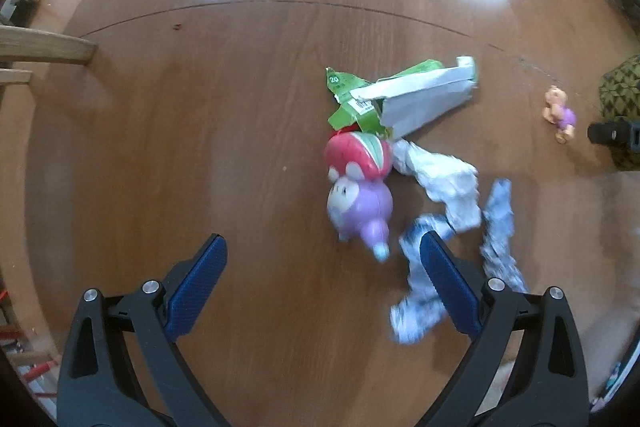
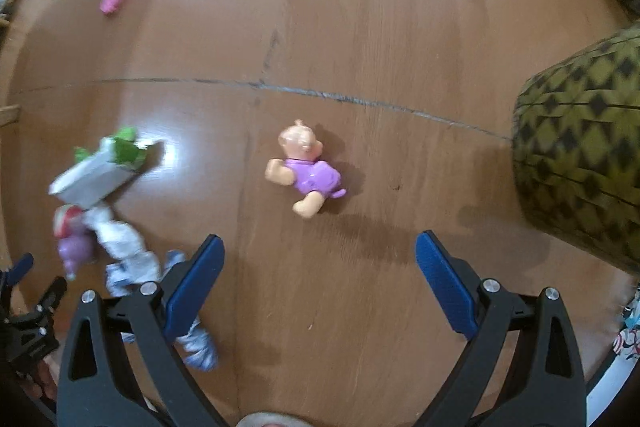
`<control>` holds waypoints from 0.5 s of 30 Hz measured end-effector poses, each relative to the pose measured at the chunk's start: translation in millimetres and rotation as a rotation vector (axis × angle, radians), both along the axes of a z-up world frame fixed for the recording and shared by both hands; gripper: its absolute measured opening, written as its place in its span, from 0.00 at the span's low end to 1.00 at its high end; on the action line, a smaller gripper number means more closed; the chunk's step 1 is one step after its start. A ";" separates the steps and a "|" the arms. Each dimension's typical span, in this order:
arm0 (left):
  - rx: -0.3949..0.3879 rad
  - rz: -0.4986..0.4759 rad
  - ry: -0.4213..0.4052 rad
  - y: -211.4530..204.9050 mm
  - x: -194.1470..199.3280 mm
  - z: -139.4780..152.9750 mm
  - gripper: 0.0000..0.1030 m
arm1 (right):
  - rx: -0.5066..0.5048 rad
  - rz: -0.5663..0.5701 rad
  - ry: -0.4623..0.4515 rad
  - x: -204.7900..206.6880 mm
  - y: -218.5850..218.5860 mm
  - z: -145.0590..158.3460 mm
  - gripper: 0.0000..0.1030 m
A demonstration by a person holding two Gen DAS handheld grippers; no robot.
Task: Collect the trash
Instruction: 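Grasp the pink-purple toy with the left tool while the right grasps the small doll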
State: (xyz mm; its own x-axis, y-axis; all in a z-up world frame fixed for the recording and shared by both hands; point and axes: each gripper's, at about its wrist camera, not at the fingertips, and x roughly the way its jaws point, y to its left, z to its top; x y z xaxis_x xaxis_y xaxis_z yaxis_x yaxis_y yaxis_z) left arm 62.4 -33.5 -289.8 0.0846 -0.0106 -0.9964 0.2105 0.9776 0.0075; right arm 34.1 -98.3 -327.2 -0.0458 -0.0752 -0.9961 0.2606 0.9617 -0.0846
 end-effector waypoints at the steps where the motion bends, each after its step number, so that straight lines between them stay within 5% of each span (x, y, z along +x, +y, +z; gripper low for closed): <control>1: -0.019 0.004 0.005 -0.3 2.0 -7.0 0.91 | 0.001 0.005 0.013 1.6 -1.3 -9.9 0.90; 6: -0.070 0.027 0.000 2.0 12.4 -32.6 0.91 | 0.001 0.042 0.034 8.5 1.6 -41.5 0.90; 11: -0.056 0.035 0.019 10.2 14.9 -53.0 0.87 | 0.002 0.068 0.053 15.9 9.1 -57.1 0.76; 14: -0.111 0.052 0.036 16.7 15.5 -55.3 0.64 | 0.023 0.076 0.041 18.0 15.7 -59.1 0.58; 15: -0.126 0.047 0.041 17.6 15.9 -54.6 0.49 | 0.023 0.089 0.037 19.8 18.8 -56.4 0.39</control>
